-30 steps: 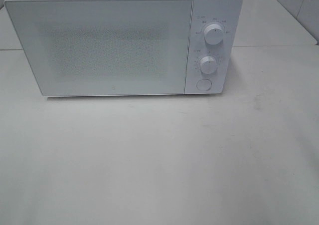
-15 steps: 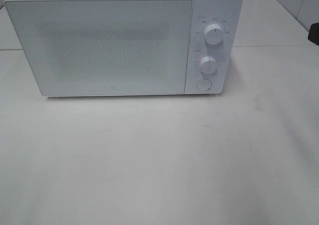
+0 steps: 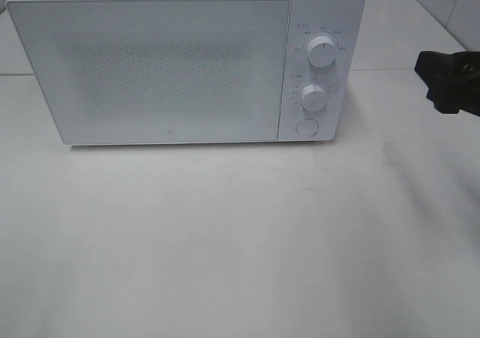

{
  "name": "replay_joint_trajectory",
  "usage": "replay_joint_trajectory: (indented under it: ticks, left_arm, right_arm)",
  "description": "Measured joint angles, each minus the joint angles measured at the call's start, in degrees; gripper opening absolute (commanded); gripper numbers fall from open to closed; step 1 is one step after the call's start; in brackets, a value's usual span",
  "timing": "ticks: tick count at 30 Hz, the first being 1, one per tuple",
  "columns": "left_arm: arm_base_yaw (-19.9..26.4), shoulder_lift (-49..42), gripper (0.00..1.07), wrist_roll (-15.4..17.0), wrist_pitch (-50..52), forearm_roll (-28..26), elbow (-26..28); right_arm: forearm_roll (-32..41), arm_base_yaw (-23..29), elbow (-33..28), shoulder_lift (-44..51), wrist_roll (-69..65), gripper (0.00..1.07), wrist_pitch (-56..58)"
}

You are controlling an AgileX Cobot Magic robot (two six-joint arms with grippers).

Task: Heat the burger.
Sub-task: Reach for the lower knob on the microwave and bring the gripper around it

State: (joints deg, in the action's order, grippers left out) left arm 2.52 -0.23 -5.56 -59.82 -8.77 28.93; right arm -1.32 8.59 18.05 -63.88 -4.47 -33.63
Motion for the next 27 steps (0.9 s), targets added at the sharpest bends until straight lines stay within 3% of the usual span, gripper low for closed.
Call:
replay_joint_trajectory:
  ticks: [9, 13, 27]
  left_arm:
    - [0.00, 0.00, 1.00, 0.06, 0.00, 0.00, 0.00]
    - [0.00, 0.00, 1.00, 0.06, 0.00, 0.00, 0.00]
    - [0.00, 0.00, 1.00, 0.06, 0.00, 0.00, 0.00]
  right_arm:
    - [11.92, 6.59, -0.80, -9.34, 11.34, 0.76, -11.97]
    - [24.24, 14.50, -1.32, -14.90, 19.08, 0.76, -20.97]
    - [42.69, 32.09, -1.32, -24.06, 22.80, 0.76, -34.72]
